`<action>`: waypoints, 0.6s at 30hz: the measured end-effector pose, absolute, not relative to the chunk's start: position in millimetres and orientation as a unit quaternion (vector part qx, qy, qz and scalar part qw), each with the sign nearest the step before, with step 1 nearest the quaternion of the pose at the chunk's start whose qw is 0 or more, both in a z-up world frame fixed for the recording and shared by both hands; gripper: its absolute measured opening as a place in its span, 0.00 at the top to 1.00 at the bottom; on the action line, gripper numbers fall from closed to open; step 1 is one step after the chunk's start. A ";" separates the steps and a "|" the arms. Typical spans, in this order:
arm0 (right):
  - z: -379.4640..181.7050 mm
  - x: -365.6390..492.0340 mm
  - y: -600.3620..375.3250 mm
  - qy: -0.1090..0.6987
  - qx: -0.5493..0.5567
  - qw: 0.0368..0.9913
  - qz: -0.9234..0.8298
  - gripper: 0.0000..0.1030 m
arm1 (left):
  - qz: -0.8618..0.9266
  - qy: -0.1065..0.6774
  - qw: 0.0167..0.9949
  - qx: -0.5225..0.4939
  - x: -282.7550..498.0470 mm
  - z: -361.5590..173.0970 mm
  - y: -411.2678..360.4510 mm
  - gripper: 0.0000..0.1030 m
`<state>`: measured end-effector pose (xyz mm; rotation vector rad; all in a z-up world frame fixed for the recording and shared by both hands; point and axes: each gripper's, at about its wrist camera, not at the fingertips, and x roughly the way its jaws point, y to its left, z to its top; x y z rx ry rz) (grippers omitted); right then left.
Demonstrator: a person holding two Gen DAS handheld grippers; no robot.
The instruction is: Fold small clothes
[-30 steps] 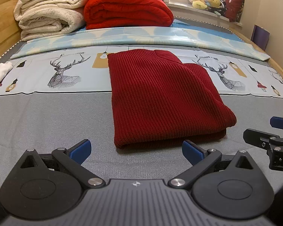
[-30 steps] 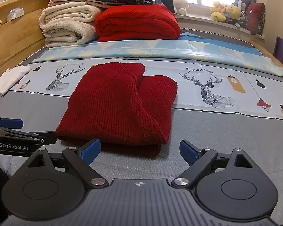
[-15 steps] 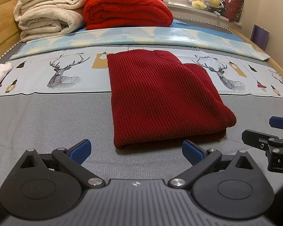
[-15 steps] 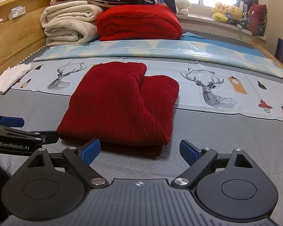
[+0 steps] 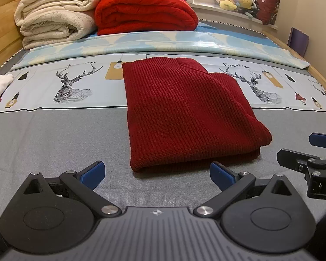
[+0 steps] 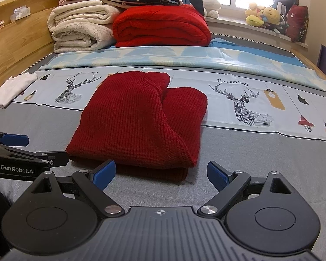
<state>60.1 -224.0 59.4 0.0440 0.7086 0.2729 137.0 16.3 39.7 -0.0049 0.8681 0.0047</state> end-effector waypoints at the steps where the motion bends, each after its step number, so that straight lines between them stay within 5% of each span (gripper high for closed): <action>1: 59.5 60.1 -223.8 0.346 0.022 0.929 0.133 0.11 | 0.002 0.421 0.907 -0.003 137.1 39.5 16.4 0.00; 18: 59.6 60.1 -224.0 0.346 0.021 0.928 0.133 0.11 | 0.000 0.420 0.908 0.003 137.2 38.4 15.2 0.00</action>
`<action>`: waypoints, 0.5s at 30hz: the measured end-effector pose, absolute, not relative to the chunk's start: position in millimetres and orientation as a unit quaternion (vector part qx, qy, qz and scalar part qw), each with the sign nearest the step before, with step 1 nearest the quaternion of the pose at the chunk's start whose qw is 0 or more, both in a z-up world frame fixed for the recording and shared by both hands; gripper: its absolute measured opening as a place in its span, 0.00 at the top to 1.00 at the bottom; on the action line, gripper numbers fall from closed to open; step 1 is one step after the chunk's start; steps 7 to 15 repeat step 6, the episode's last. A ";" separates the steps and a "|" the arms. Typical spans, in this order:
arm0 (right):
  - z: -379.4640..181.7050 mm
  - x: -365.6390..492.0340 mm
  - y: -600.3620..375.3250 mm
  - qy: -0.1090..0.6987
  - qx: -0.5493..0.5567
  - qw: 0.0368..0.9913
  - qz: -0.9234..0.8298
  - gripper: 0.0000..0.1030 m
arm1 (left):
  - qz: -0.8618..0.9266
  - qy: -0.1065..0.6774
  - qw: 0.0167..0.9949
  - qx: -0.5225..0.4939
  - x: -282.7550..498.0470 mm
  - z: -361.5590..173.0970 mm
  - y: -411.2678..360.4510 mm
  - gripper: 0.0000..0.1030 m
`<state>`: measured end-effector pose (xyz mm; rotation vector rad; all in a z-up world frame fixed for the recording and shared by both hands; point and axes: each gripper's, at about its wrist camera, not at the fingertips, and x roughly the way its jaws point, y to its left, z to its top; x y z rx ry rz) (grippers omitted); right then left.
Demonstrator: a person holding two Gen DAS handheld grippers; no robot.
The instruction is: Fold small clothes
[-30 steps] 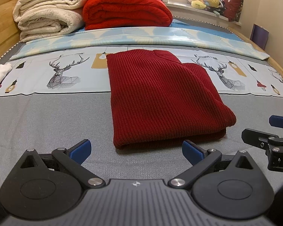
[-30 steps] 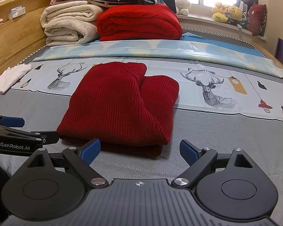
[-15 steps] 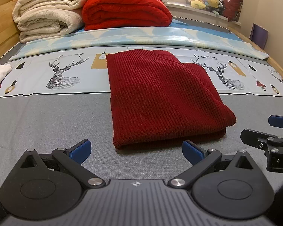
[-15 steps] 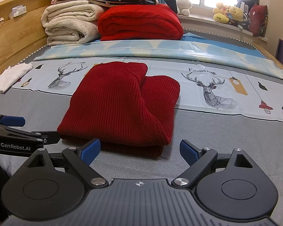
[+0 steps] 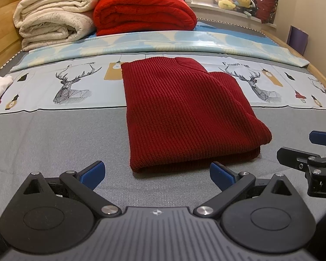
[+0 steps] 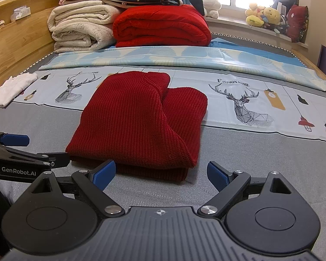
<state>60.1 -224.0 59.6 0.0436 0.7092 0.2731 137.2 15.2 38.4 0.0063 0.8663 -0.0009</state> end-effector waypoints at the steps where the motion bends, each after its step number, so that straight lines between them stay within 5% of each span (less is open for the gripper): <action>1: 59.7 60.1 -223.9 0.346 0.021 0.928 0.133 0.11 | -0.001 0.419 0.908 0.003 137.1 38.5 15.1 0.00; 15: 59.7 60.6 -224.1 0.346 0.021 0.928 0.134 0.11 | 0.000 0.418 0.908 0.005 137.0 38.3 13.9 0.00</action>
